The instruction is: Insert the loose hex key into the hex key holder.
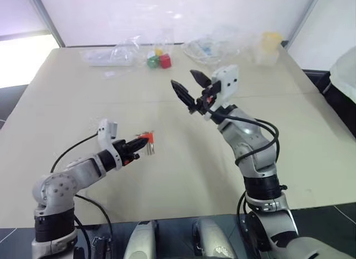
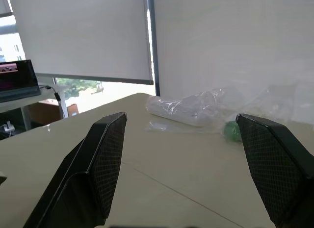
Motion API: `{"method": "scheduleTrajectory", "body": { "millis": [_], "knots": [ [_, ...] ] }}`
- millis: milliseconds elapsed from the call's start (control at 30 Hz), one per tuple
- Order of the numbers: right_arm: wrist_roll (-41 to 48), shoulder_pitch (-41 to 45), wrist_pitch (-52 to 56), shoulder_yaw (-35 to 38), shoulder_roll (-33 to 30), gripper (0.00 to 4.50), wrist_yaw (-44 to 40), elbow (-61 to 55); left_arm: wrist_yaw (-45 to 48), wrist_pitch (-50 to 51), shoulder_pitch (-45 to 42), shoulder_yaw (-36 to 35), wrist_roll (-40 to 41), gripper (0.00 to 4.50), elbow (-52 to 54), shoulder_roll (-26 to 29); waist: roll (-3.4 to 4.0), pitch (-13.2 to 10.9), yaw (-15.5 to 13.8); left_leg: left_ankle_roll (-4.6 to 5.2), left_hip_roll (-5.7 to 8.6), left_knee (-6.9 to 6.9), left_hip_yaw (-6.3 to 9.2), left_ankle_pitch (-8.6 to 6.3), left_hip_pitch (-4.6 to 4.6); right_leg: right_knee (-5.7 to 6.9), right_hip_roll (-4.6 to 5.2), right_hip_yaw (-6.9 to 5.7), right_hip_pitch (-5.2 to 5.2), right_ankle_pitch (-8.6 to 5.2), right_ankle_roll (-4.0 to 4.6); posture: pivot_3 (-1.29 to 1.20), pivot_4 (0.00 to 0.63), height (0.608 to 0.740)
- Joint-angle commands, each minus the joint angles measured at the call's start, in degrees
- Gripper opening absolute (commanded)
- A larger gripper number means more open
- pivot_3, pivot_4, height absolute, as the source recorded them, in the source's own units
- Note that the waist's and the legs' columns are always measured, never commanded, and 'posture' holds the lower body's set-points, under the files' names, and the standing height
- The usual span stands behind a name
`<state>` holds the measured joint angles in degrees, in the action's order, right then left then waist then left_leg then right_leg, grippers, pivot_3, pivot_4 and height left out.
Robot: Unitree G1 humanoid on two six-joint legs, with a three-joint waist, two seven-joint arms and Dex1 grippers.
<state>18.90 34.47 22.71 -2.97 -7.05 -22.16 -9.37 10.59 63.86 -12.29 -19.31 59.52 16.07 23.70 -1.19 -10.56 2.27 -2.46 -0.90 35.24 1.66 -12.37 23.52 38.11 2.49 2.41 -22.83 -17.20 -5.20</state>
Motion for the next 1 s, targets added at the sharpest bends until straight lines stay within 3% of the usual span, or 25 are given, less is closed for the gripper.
{"method": "scheduleTrajectory", "body": {
  "millis": [33, 133, 233, 433, 467, 700, 1000],
  "knots": [
    [-0.09, 0.17, -1.15, 0.37, 0.18, 3.68, 0.51, -2.46, -0.67, -3.55, 0.44, -3.31, -2.66, 0.0, -2.26, 1.17, 0.0, 0.0, -0.01, 0.0, 0.0, 0.0, 0.0, 0.0, 0.0, 0.0, 0.0, 0.0, 0.0, 0.0, 0.0, 0.0, 0.15, 0.74],
    [-0.09, 0.13, -1.03, 0.45, 0.01, 3.68, 0.72, -2.6, -1.76, -3.15, 1.53, -5.2, -2.44, 0.0, -3.93, 1.48, 0.0, 0.0, 0.09, 0.0, -0.01, -0.02, -0.01, 0.0, 0.0, -0.01, 0.01, 0.0, -0.02, 0.0, 0.0, 0.0, 0.15, 0.74],
    [-0.14, 0.33, -1.04, 0.51, -0.15, 3.75, 0.84, -2.41, -2.54, -1.19, 4.02, -6.27, -1.55, 1.18, -3.87, 1.8, 0.0, 0.0, 0.24, 0.0, -0.02, -0.03, -0.01, 0.0, 0.0, -0.01, 0.06, 0.01, -0.02, 0.0, 0.0, 0.0, 0.15, 0.74],
    [-0.02, 0.89, -1.15, 0.32, -0.13, 3.75, 0.65, -1.88, -3.85, 0.09, 7.05, -8.2, 0.0, 4.2, -2.5, 2.56, 0.01, 0.03, 0.34, 0.0, -0.04, -0.05, -0.03, 0.0, -0.12, -0.01, 0.1, 0.06, 0.05, 0.0, 0.01, 0.0, 0.15, 0.74],
    [0.09, 0.96, -1.05, 0.28, -0.18, 3.75, 0.48, -1.89, -3.89, -0.13, 7.2, -9.11, 0.3, 4.44, -2.18, 3.04, 0.03, 0.04, 0.36, -0.01, -0.05, -0.06, -0.03, -0.01, -0.15, 0.0, 0.1, 0.07, 0.06, 0.0, 0.02, 0.0, 0.15, 0.74],
    [5.33, 1.41, 5.85, -0.32, -5.5, 3.75, -8.06, -3.26, -3.18, -1.68, 7.1, -15.32, 1.76, 4.44, 0.8, 9.58, 0.02, 0.02, 0.07, 0.0, -0.11, -0.15, 0.02, -0.01, -0.07, 0.0, 0.03, 0.09, -0.07, -0.05, 0.12, 0.0, 0.15, 0.74],
    [11.12, -0.86, 14.21, -3.43, -28.31, 3.75, -33.14, -8.24, 4.32, -3.6, 9.4, -17.2, 1.29, 4.44, 11.78, 20.33, -0.06, -0.06, -1.15, 0.04, 0.01, -0.13, -0.05, -0.04, 0.03, -0.46, 0.33, 0.08, 0.08, -0.15, 0.3, 0.0, 0.15, 0.74]
  ]
}}
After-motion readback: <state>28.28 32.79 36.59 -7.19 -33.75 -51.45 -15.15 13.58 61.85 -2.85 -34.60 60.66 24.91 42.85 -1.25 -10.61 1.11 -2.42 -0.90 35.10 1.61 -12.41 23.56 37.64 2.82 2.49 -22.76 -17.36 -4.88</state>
